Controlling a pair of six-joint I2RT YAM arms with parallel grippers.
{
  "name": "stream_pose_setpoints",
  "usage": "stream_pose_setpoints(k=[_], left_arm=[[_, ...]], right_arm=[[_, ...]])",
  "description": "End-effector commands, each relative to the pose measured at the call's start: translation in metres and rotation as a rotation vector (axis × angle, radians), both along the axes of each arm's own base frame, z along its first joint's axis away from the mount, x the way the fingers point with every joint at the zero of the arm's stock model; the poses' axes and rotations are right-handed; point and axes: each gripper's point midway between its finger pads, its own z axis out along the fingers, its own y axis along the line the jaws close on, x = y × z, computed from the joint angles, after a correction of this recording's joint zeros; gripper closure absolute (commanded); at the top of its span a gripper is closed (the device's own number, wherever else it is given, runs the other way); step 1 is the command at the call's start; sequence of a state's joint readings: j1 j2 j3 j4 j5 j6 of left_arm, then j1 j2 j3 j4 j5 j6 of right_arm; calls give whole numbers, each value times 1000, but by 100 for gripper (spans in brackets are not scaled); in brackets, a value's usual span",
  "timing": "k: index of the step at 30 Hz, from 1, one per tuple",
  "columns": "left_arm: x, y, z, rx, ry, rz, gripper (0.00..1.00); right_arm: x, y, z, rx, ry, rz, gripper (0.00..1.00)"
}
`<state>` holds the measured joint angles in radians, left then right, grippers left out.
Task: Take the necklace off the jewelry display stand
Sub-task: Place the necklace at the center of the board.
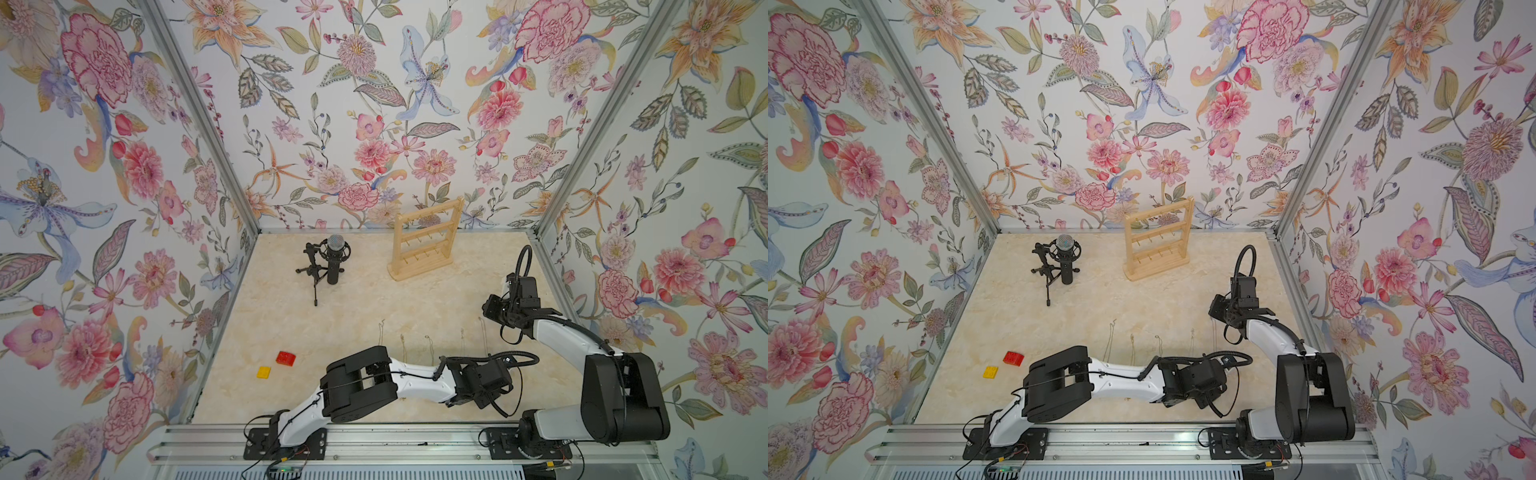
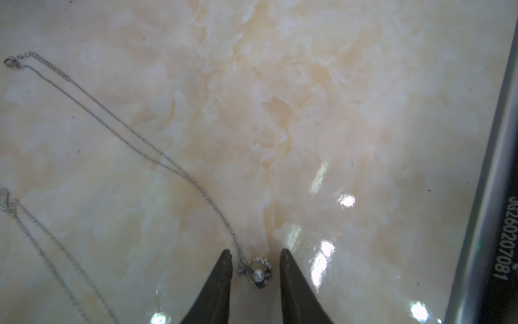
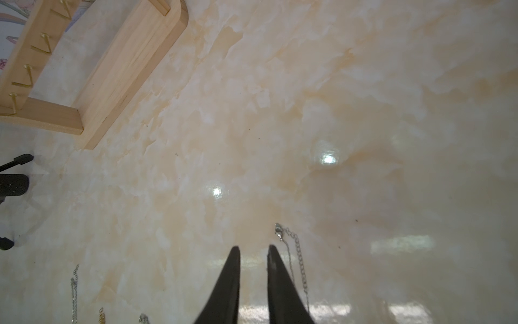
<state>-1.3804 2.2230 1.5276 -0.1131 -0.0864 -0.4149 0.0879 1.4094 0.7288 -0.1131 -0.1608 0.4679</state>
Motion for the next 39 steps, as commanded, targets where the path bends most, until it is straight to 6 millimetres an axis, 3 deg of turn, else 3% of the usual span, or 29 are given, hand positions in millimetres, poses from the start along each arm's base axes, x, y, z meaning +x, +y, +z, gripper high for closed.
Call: stream_pose_setpoints(k=[1,17,26,33,39], left_arm=[[-4,4,19,12,-41,-14,68],[-6,-10,62,-67,-106,-57,66],[0,-14,108,-133,-167,-51,63],[11,1,156,-174,-276,-23,58],[29,28,193,-219,-351,45,55]], right_arm=[[-1,-4,1,-7,-17,-7,79],[-3,-13,15,-39,-72,-42,80],[-10,-37,30,-82,-140,-145,78],[-22,-63,43,-60,-197,-255,72],[-30,-75,58,-6,-275,-314,65]])
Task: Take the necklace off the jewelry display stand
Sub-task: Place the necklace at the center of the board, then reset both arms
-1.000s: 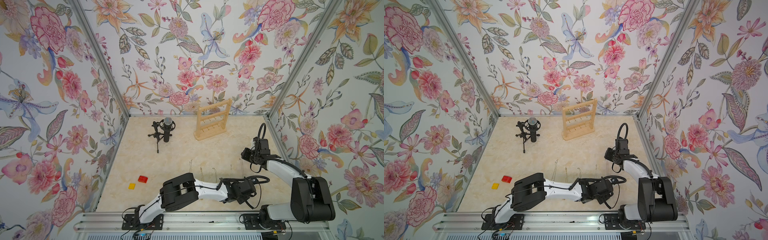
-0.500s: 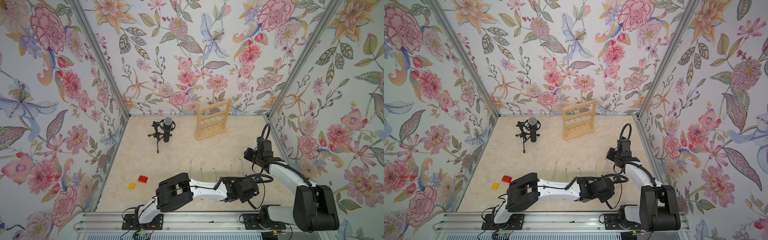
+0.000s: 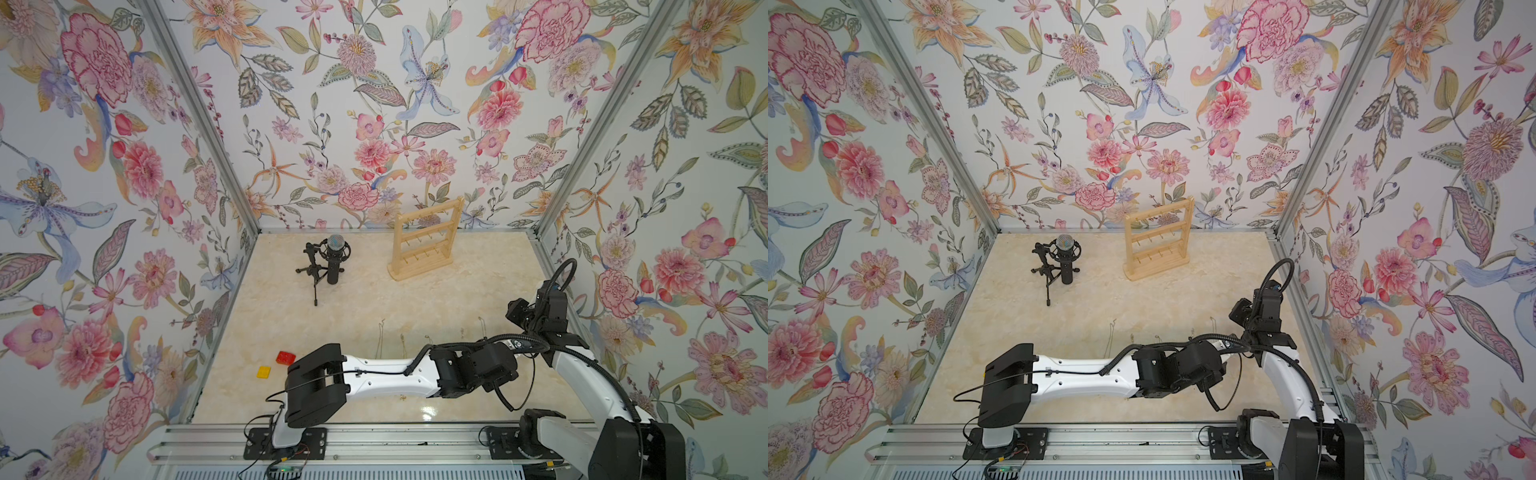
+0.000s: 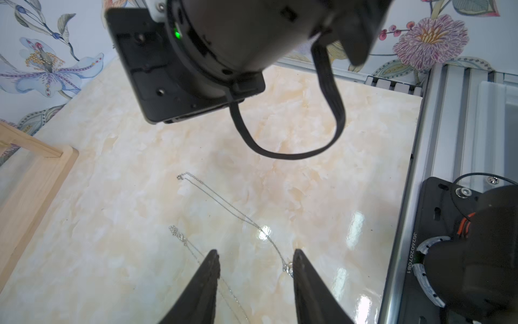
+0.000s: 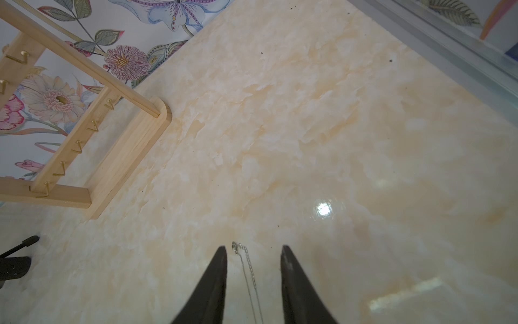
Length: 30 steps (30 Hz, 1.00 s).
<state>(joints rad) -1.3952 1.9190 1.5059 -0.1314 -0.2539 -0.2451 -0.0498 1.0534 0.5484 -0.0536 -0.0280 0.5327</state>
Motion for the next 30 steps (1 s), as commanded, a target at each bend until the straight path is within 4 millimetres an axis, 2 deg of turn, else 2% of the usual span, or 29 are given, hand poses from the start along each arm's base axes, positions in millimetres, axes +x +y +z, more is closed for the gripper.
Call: stream_pose_setpoints(k=[1,3,8,11,19,23,28,29,30], left_arm=[[16,21,41,-63,-84,67,54],[27,36,53,-83,-95,103,51],[59,83,83,-151,-115,211,42],[77,118,108,-214,-141,282,31],[115,208,145,-306,-194,479,1],[127,257,158,-350,-225,590,1],[132,304,170,-368,-273,679,1],[133,315,172,-365,-286,708,1],[133,323,174,-364,-296,726,1]], right_arm=[[-3,-6,10,34,-65,-36,64],[-6,-8,16,37,-103,-49,60],[-15,-13,30,24,-196,-71,56],[-22,-14,42,10,-273,-70,54],[-42,-17,74,-32,-463,-86,47],[-47,-15,83,-43,-510,-80,34],[-51,-14,89,-65,-548,-76,22],[-52,-12,92,-73,-563,-66,1],[-52,-10,94,-80,-573,-54,0]])
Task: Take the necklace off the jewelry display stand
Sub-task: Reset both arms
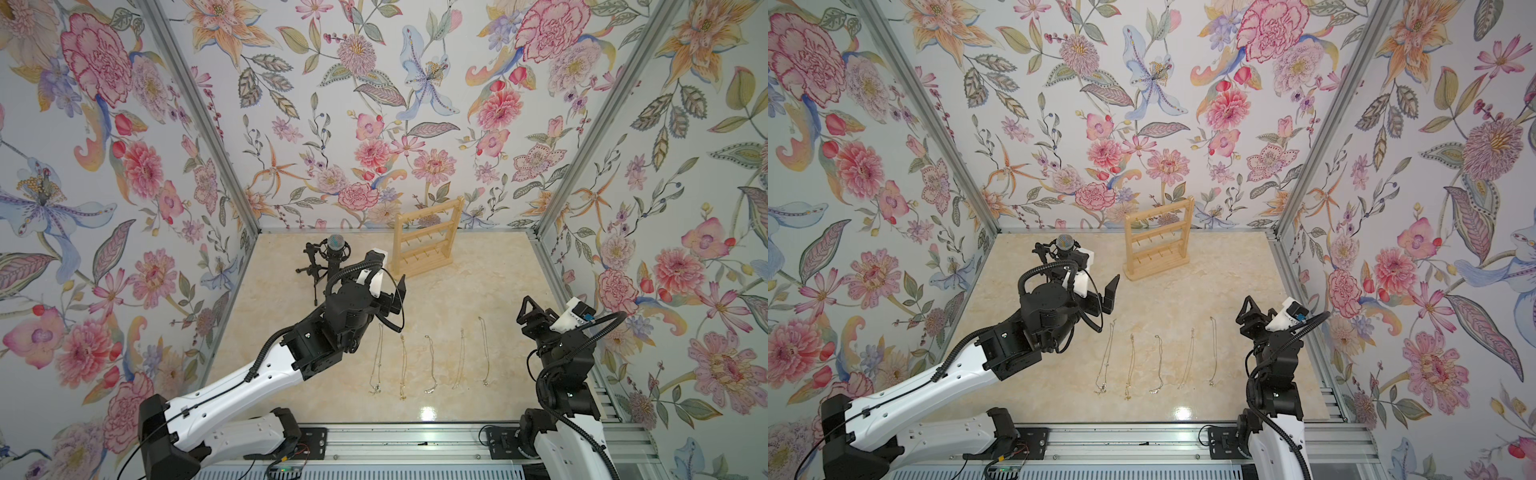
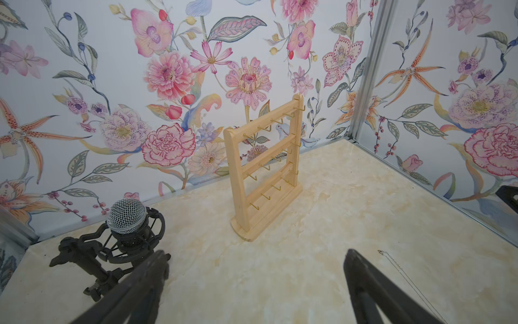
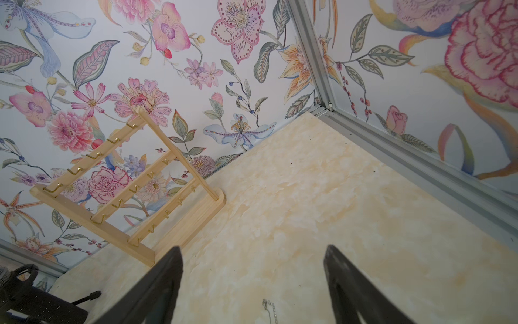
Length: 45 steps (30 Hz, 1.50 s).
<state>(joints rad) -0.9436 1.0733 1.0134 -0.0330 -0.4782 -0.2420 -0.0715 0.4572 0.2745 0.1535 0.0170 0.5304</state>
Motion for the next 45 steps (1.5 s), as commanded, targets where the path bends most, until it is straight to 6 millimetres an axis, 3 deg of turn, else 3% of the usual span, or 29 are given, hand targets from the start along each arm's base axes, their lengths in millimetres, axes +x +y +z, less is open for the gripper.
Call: stream_pose_setpoints(k=[1,6,12,16,20,30,35,39,45], left_arm=[[3,34,2,16,-19,101,1],[5,70,6,-3,-39,193,1],[15,110,6,-21,-23,317,1],[21,133,3,-30,-9,384,1],[26,152,1,-52,-13,396,1],[50,198,19,-85,-88,452,1],[66,216,19,-102,-138,474,1],[86,233,6,-128,-137,496,1],[105,262,-50,-100,-108,582,1]], right_arm=[[-1,4,9,-45,-52,13,0],[5,20,11,-113,-36,57,0],[22,55,8,-230,24,147,0],[35,80,1,-311,74,210,0],[51,90,-9,-319,131,236,0],[92,69,-19,-302,193,129,0],[112,64,-34,-300,248,176,0],[119,54,-53,-335,284,145,0],[118,55,-65,-443,260,145,0]])
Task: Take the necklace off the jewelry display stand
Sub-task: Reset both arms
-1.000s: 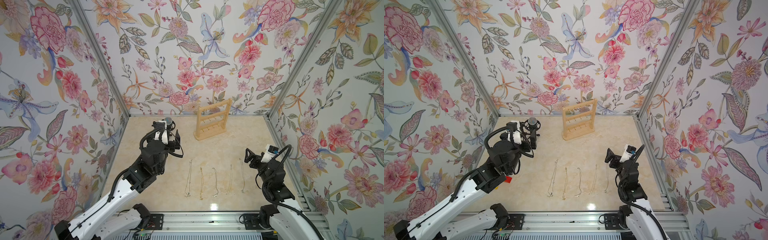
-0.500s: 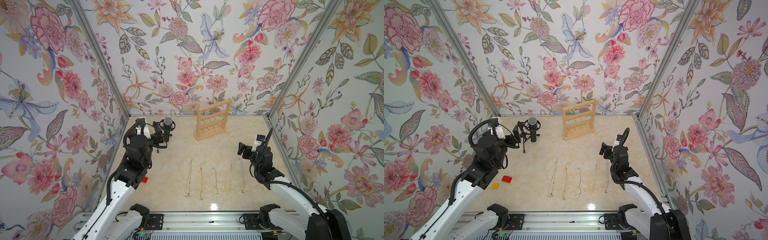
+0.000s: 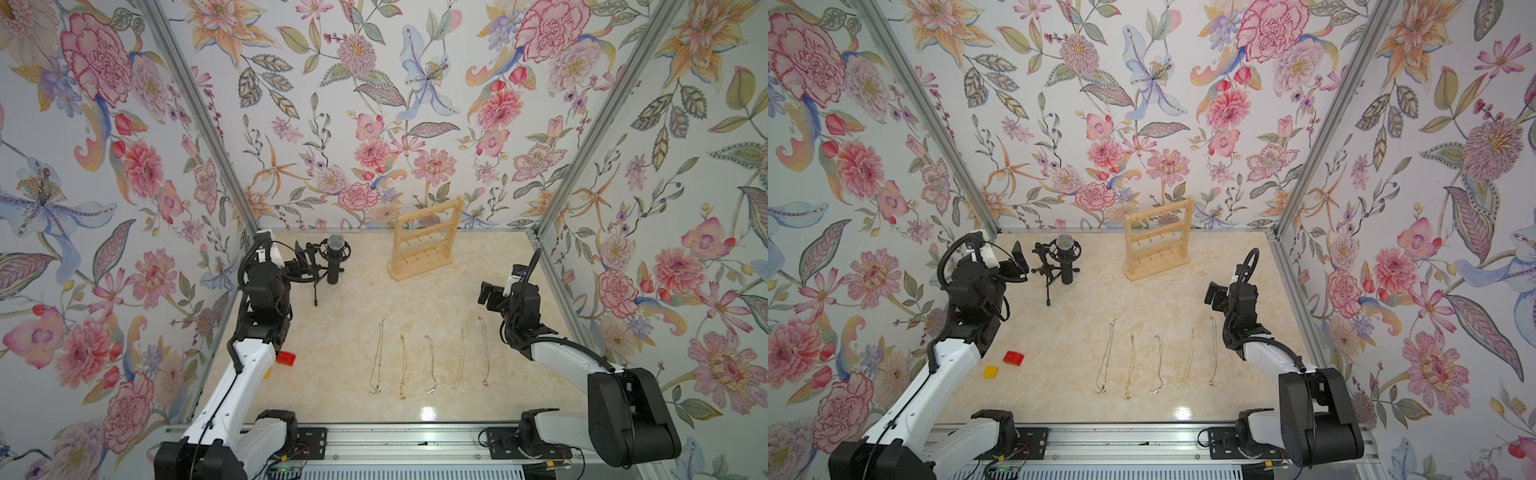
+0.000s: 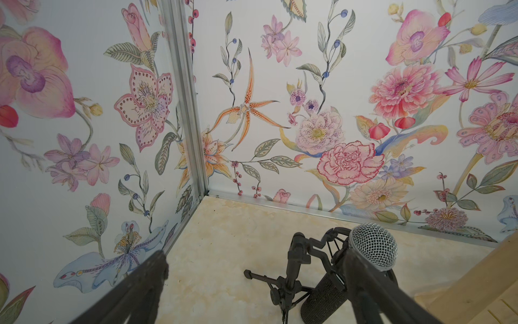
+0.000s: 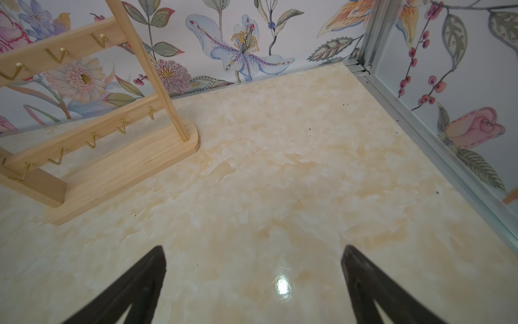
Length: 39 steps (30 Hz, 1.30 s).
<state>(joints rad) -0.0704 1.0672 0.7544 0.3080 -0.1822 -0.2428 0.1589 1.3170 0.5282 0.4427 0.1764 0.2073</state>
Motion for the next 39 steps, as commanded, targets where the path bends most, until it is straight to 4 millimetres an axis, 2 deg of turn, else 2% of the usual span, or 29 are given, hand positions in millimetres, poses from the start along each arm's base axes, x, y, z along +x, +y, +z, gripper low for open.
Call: stream_pose_setpoints(k=[1,5,8,14,18,24,30,35,39], left_arm=[[9,10,-13,-10,-38,7,1],[20,12,-48,34,20,-11,1],[25,21,-74,26,73,-3,1],[16,48,-117,1,117,39,1],[10,64,-139,-11,139,94,1],[13,64,-172,-13,196,86,1],[11,65,-177,1,166,94,1],[6,64,-170,22,123,94,1],[6,53,-166,64,111,70,1]], right_arm=[[7,-1,17,-90,-78,10,0],[5,-8,17,-126,-78,-3,0],[-1,-14,15,-223,-113,-18,0],[-8,-19,10,-278,-128,-32,0],[-4,-16,-1,-293,-108,-11,0],[-2,-5,-14,-328,-118,59,0],[-3,9,-16,-374,-157,138,0],[-2,8,-16,-343,-153,151,0],[-9,6,-13,-278,-192,200,0]])
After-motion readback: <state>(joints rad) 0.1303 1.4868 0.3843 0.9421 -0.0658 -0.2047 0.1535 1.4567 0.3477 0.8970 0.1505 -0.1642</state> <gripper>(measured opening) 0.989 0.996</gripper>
